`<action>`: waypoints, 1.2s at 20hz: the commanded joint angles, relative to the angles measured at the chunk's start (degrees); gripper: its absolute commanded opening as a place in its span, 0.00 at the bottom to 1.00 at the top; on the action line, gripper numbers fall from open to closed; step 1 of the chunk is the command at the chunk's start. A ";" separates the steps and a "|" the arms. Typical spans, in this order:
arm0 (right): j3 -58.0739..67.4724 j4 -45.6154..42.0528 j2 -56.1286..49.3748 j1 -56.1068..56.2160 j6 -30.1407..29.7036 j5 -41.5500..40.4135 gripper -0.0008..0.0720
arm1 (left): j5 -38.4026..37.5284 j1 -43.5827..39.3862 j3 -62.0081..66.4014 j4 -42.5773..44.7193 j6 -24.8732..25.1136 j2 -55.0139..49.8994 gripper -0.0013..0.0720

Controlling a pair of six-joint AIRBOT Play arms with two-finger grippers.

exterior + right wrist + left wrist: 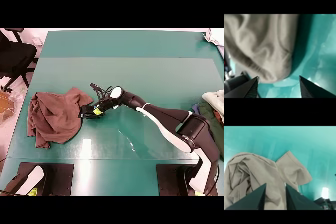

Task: Fold the shirts.

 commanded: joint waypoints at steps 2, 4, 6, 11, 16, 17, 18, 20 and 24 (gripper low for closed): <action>0.24 -3.45 -1.92 2.21 5.11 -3.17 0.82 | 0.50 0.02 0.04 -1.11 -0.17 0.04 0.43; 0.26 -3.23 -2.58 3.10 5.60 -3.69 0.82 | 0.59 0.02 0.04 -1.20 -0.17 0.04 0.43; 0.26 -0.17 -2.82 3.93 5.40 -4.46 0.82 | 0.63 0.02 0.04 -1.20 -0.17 0.04 0.43; 0.24 5.18 -2.82 5.51 5.33 -5.95 0.78 | 0.59 0.02 -0.50 -1.25 -0.42 0.02 0.43; 0.24 8.66 -2.62 6.03 4.55 -7.23 0.05 | -0.72 0.02 -2.86 -2.32 -1.22 0.02 0.43; 0.24 8.59 -2.19 5.73 4.28 -7.30 0.03 | -0.66 0.02 -2.84 -3.08 -1.22 0.04 0.43; 0.24 8.52 -1.25 5.46 3.48 -7.19 0.03 | -0.66 0.04 -2.86 -4.00 -1.20 0.04 0.43; 0.24 7.98 2.36 4.22 0.17 -6.54 0.03 | -1.20 0.02 -2.86 -5.29 -1.20 0.04 0.43; 0.22 0.24 14.84 0.24 -0.28 -3.06 0.03 | -3.52 0.02 -2.86 -5.29 -1.20 0.04 0.43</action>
